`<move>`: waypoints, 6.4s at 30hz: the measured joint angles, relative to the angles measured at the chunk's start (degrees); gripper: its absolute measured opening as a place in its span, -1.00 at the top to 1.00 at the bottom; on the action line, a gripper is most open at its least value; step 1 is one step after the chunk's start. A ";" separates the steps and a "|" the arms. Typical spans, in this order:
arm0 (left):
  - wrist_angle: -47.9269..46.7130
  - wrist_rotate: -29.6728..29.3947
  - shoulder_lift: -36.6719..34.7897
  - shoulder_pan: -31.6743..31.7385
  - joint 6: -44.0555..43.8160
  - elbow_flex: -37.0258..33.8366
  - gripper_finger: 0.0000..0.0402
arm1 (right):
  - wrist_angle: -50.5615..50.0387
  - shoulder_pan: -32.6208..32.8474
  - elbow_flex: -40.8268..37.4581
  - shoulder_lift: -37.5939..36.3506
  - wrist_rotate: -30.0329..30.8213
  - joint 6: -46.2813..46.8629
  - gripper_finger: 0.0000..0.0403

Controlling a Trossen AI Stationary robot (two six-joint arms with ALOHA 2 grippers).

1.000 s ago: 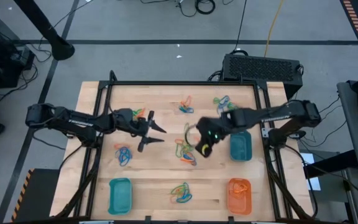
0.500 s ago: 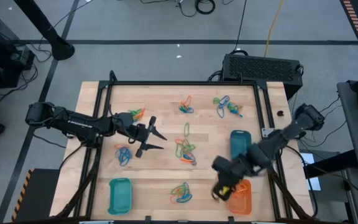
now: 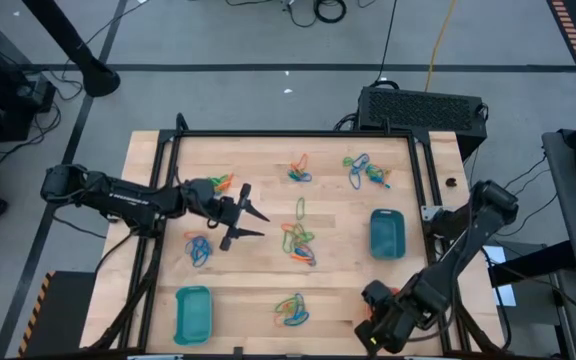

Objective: Sort rubber bands into baskets
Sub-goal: Put the orange rubber band into the orange bin

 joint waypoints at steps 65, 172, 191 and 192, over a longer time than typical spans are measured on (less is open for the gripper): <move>-23.03 -8.58 -0.02 -2.28 -20.97 0.39 0.05 | 15.21 -30.30 0.00 2.64 19.90 -81.12 0.50; 1.77 -7.08 1.90 -4.53 -13.50 -3.51 0.05 | 13.11 -24.06 0.00 -2.50 5.05 -63.19 1.00; -4.08 2.86 20.93 -4.50 -3.97 12.56 0.05 | -1.52 -0.83 -0.02 -1.79 7.39 -15.36 1.00; -5.33 2.87 21.00 -4.43 -3.31 12.92 0.05 | -2.08 -0.05 -0.02 -1.71 7.94 -13.16 1.00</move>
